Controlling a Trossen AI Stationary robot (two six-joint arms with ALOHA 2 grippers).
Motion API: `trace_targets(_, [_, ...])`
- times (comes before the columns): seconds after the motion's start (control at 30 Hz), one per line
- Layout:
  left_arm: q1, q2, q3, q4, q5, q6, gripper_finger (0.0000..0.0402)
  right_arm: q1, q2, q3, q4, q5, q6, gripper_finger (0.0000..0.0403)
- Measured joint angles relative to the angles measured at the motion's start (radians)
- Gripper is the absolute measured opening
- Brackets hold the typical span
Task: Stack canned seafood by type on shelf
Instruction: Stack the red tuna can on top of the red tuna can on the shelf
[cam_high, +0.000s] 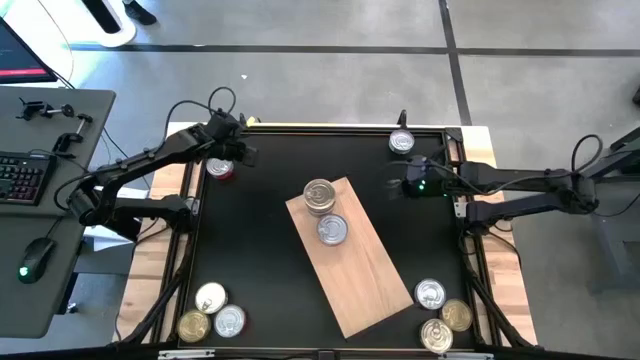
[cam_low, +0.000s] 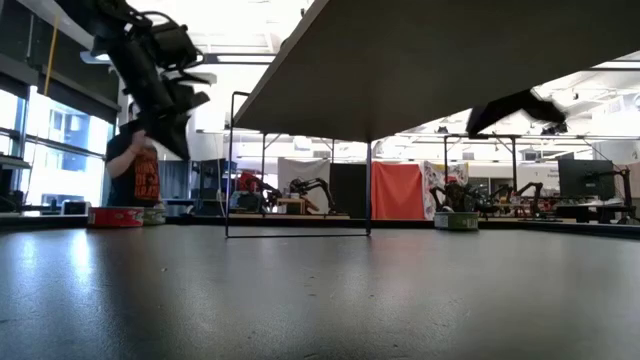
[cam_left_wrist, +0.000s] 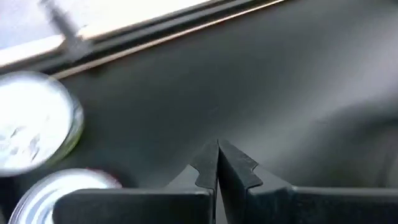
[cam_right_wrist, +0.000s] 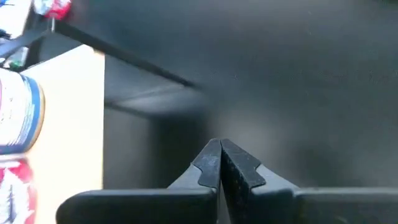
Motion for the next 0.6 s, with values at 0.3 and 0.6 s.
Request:
trace_targets(0.3, [-0.055, 0.029, -0.079, -0.082, -0.196, -0.290, 0.0000, -0.159, 0.000, -0.079, 0.318, -0.160, -0.295, 0.0000])
trace_targets(0.6, [-0.057, 0.109, -0.078, -0.141, -0.379, -0.346, 0.0000, -0.205, 0.000, -0.037, 0.374, -0.221, -0.370, 0.0000])
